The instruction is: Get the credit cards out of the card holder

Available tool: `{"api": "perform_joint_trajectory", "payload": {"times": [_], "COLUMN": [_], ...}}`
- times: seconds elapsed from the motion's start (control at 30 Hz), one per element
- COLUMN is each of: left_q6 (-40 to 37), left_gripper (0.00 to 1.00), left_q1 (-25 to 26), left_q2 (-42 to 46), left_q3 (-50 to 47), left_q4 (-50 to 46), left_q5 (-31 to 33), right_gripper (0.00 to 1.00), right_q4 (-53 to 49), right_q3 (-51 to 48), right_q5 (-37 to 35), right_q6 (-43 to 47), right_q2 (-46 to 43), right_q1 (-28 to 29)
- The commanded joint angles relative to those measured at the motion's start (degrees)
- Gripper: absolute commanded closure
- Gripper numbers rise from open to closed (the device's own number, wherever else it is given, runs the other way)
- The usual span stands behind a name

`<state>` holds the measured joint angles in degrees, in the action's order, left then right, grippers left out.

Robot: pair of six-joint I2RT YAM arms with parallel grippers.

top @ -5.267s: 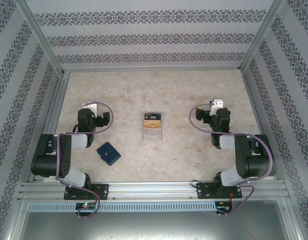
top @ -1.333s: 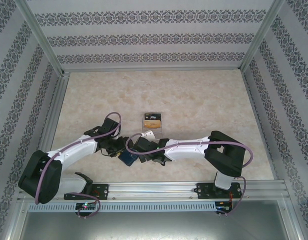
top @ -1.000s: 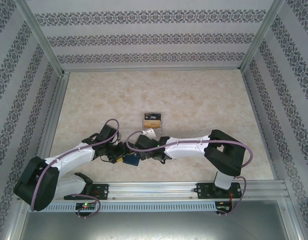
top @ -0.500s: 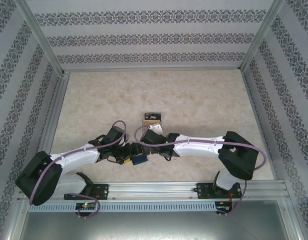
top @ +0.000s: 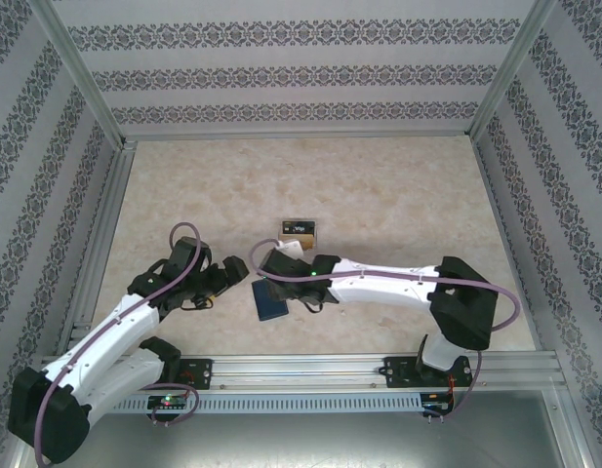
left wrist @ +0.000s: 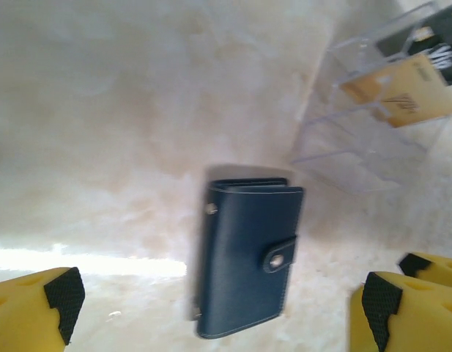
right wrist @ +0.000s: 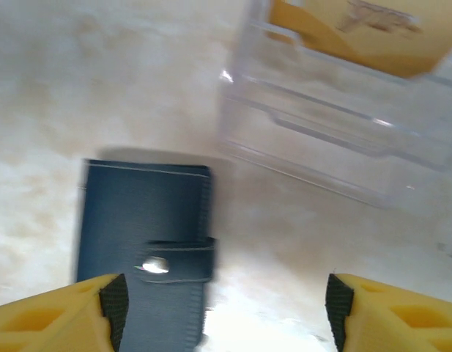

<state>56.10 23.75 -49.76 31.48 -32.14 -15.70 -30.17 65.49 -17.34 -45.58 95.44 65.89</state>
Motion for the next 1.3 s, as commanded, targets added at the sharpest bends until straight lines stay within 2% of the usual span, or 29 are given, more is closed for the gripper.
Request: {"api": "perform_joint_trajectory", "payload": {"times": [0.0, 0.2, 0.37, 0.43, 0.63, 0.8, 0.93, 1.07, 1.13, 1.2, 1.27], "left_q6": [-2.30, -3.01, -3.10, -2.86, -2.20, -2.22, -2.42, -2.57, -2.48, -2.48, -2.50], "left_gripper": [0.01, 0.01, 0.01, 0.01, 0.00, 0.00, 0.00, 0.00, 0.00, 0.00, 0.00], "left_q1": [-0.72, -0.87, -0.87, -0.90, -0.90, -0.85, -0.89, -0.90, -0.90, -0.89, -0.85], "left_q2": [1.04, 1.85, 3.63, 4.03, 4.08, 4.04, 3.97, 3.97, 3.97, 3.83, 3.69], "left_q3": [0.55, 0.68, 0.13, -0.34, -1.23, -1.08, -1.03, -1.17, -1.32, -1.41, -1.44], "left_q4": [-8.38, -10.66, -11.15, -10.95, -10.27, -10.47, -10.45, -10.39, -10.29, -9.97, -9.68], "left_q5": [4.07, 5.44, 5.95, 5.79, 4.89, 4.89, 4.89, 4.81, 4.73, 4.61, 4.42], "right_gripper": [0.34, 0.54, 0.56, 0.60, 0.60, 0.55, 0.57, 0.65, 0.74, 0.76, 0.84], "right_q4": [-4.66, -4.80, -5.02, -5.32, -5.48, -6.01, -6.15, -6.20, -6.15, -6.02, -5.86], "right_q3": [4.66, 8.27, 10.01, 10.68, 11.49, 12.20, 12.15, 11.87, 11.76, 11.78, 11.59], "right_q5": [0.66, 3.08, 4.55, 4.92, 5.10, 5.40, 5.13, 5.26, 5.35, 5.29, 5.30], "right_q6": [-0.63, 0.36, 1.69, 2.01, 2.90, 3.39, 3.61, 3.70, 3.84, 3.93, 4.15], "right_q2": [4.37, 9.26, 12.21, 13.19, 15.00, 16.73, 17.49, 17.68, 17.63, 17.36, 16.99], "right_q1": [1.83, 2.40, 2.45, 2.45, 2.41, 2.40, 2.41, 2.38, 2.40, 2.40, 2.43]}}
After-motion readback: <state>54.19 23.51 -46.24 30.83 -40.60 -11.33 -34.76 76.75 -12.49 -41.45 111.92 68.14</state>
